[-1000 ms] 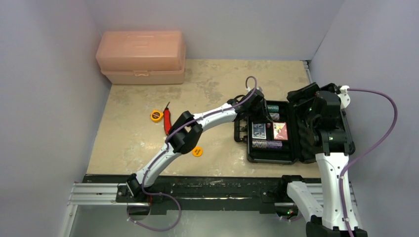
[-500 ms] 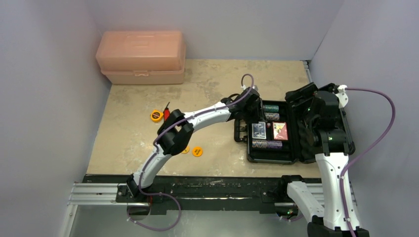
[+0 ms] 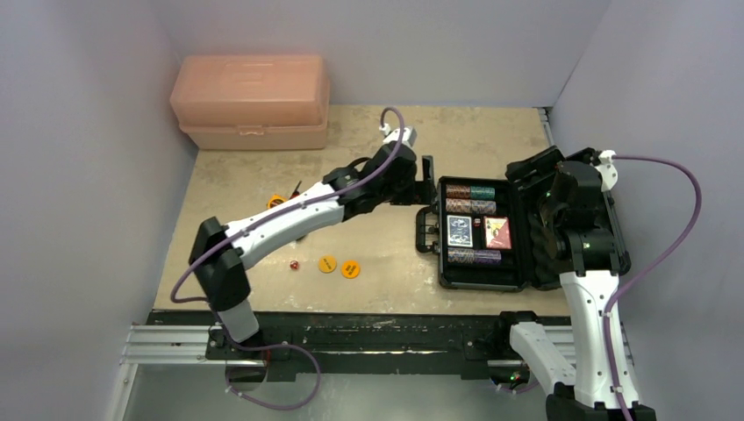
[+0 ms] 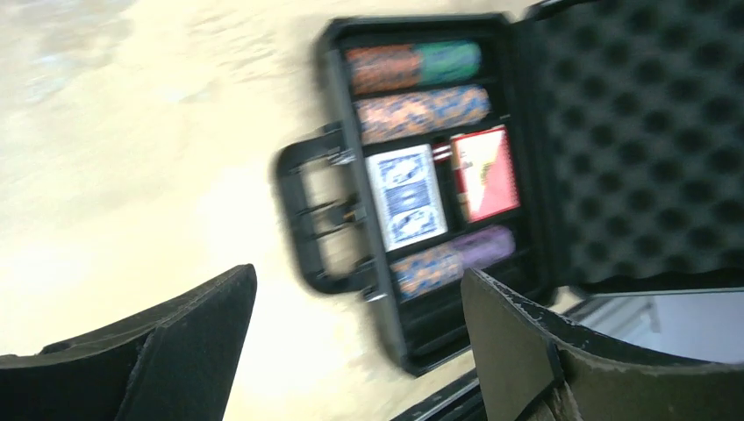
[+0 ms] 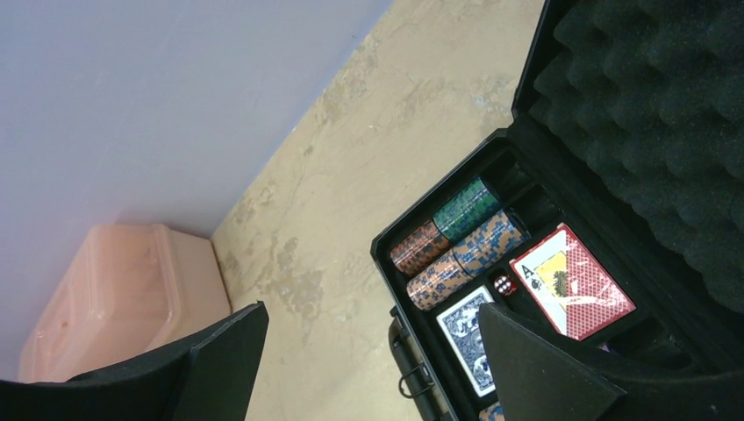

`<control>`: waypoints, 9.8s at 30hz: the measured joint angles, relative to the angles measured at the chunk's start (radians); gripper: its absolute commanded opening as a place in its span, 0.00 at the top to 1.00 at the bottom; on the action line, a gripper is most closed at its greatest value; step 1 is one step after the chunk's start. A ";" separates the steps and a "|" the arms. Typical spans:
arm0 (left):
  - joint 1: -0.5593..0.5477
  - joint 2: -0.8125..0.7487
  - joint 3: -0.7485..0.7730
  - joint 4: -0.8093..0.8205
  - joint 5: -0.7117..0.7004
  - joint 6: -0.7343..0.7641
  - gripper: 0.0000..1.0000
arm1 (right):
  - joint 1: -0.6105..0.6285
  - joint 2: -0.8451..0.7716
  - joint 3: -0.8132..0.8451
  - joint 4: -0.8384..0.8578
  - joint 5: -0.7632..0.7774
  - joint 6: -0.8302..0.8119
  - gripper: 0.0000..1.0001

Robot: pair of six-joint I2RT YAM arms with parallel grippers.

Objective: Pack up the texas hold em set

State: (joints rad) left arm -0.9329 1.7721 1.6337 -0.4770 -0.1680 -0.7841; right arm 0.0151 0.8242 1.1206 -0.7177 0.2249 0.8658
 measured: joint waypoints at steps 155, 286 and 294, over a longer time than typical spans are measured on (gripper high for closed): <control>0.236 -0.523 -0.713 -0.090 -0.056 0.119 1.00 | 0.001 -0.014 -0.147 0.243 -0.260 -0.042 0.01; -0.084 0.738 0.581 0.042 0.290 0.008 0.63 | 0.155 -0.125 -0.016 0.112 0.286 -0.097 0.01; -0.084 0.738 0.581 0.039 0.278 0.005 0.49 | 0.155 -0.125 -0.016 0.113 0.286 -0.097 0.01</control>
State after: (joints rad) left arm -1.0172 2.5099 2.2147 -0.4381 0.1104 -0.7788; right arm 0.1703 0.6991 1.1042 -0.6052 0.5106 0.7685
